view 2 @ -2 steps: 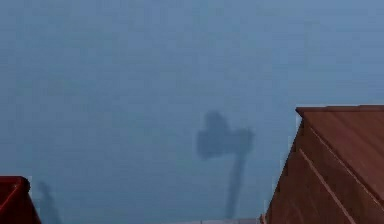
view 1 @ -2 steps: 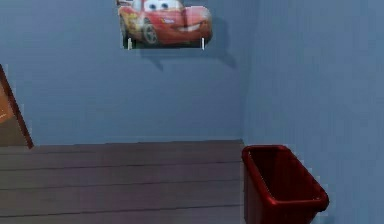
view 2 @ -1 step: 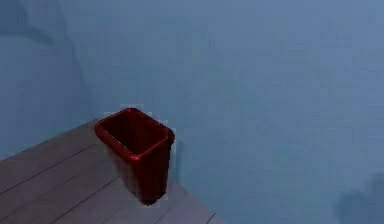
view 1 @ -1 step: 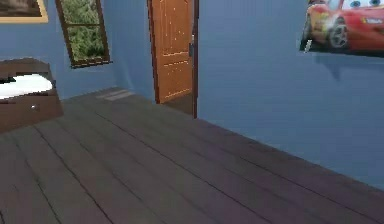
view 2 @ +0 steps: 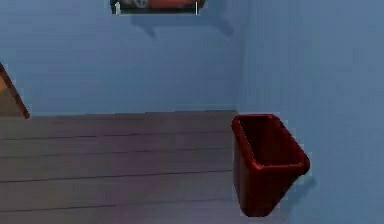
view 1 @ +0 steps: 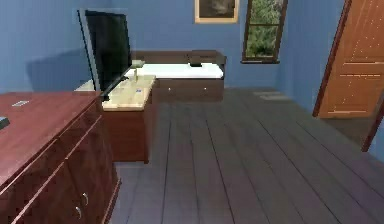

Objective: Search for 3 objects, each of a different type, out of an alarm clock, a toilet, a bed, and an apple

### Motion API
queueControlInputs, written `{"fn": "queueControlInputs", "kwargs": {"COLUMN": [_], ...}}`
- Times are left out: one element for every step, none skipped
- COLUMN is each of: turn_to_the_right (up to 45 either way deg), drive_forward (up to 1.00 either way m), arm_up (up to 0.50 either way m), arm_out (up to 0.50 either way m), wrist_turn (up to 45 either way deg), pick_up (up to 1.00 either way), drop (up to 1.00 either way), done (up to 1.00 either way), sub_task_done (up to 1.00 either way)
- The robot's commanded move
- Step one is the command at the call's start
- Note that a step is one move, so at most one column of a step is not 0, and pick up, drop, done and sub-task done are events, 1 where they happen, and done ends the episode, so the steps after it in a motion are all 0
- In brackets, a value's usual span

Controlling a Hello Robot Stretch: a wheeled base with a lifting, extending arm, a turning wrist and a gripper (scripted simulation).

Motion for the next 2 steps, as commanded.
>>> {"fn": "queueControlInputs", "kwargs": {"turn_to_the_right": [0.0,0.0], "drive_forward": [1.0,1.0], "arm_up": [0.0,0.0], "arm_out": [0.0,0.0], "wrist_turn": [0.0,0.0], "pick_up": [0.0,0.0], "drop": [0.0,0.0], "done": [0.0,0.0], "sub_task_done": [0.0,0.0]}}
